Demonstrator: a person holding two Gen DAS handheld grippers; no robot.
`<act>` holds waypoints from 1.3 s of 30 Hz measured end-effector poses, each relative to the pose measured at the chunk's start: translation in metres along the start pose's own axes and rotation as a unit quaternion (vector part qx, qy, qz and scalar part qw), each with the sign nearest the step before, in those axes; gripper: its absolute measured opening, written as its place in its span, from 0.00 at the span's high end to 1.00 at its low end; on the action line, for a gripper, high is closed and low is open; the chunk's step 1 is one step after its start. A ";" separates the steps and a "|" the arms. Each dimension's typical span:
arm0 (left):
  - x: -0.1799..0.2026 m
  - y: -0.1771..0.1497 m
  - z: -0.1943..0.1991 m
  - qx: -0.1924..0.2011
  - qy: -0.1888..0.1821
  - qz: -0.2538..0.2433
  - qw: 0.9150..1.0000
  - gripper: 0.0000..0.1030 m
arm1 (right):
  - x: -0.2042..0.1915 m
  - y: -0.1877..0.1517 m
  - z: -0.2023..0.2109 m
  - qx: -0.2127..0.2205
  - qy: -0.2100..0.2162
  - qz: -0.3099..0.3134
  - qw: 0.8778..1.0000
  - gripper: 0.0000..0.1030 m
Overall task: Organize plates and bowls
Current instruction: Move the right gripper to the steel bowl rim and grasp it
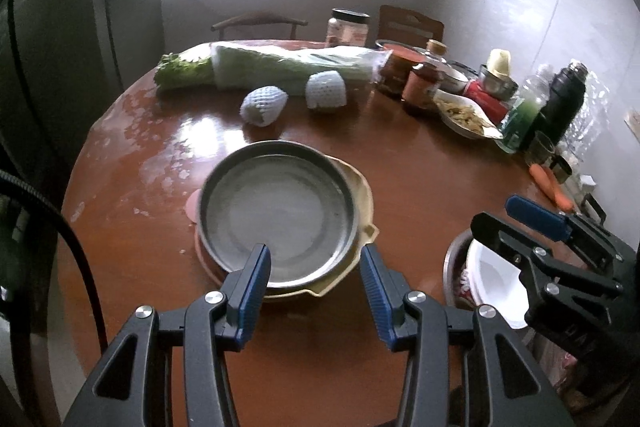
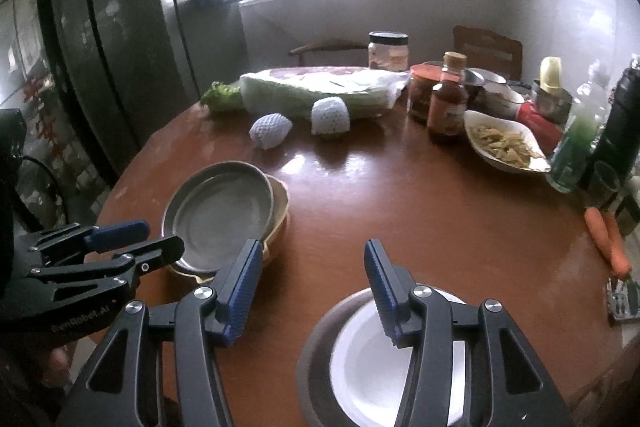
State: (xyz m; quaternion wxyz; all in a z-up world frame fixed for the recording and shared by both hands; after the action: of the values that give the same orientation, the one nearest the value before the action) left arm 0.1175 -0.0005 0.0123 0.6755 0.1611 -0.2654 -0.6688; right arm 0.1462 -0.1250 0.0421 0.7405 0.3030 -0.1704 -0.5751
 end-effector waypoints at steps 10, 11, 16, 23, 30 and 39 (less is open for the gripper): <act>0.039 -0.005 -0.003 -0.005 -0.016 -0.027 0.999 0.55 | 0.031 -0.018 0.028 0.015 -0.018 -0.021 1.000 0.47; 0.043 -0.006 -0.004 -0.006 -0.017 -0.031 0.999 0.55 | 0.033 -0.020 0.030 0.015 -0.019 -0.023 0.999 0.47; 0.059 -0.010 -0.005 -0.010 -0.023 -0.042 0.999 0.55 | 0.053 -0.029 0.039 0.020 -0.030 -0.041 0.998 0.46; 0.077 -0.015 -0.012 -0.021 -0.033 -0.051 0.998 0.55 | 0.082 -0.040 0.046 0.021 -0.042 -0.064 0.997 0.46; 0.097 -0.015 -0.023 -0.038 -0.054 -0.065 0.996 0.54 | 0.103 -0.054 0.043 0.005 -0.050 -0.082 0.995 0.46; 0.118 -0.017 -0.046 -0.071 -0.065 -0.076 0.992 0.54 | 0.118 -0.071 0.026 -0.029 -0.044 -0.100 0.994 0.45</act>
State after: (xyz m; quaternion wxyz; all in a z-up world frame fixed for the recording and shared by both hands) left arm 0.1253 -0.1240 -0.0178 0.6135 0.0890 -0.2475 -0.7446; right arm 0.1105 -0.2555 0.0052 0.6795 0.2718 -0.1551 -0.6637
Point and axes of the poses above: each gripper's, at about its wrist camera, not at the fingertips, and z roughly against the way its jaws point, x to its right, y to its top, the point moved 2 cm from there along -z, roughly the way its jaws point, and after that the axes turned 4 degrees about -x, right-handed, at the moved point
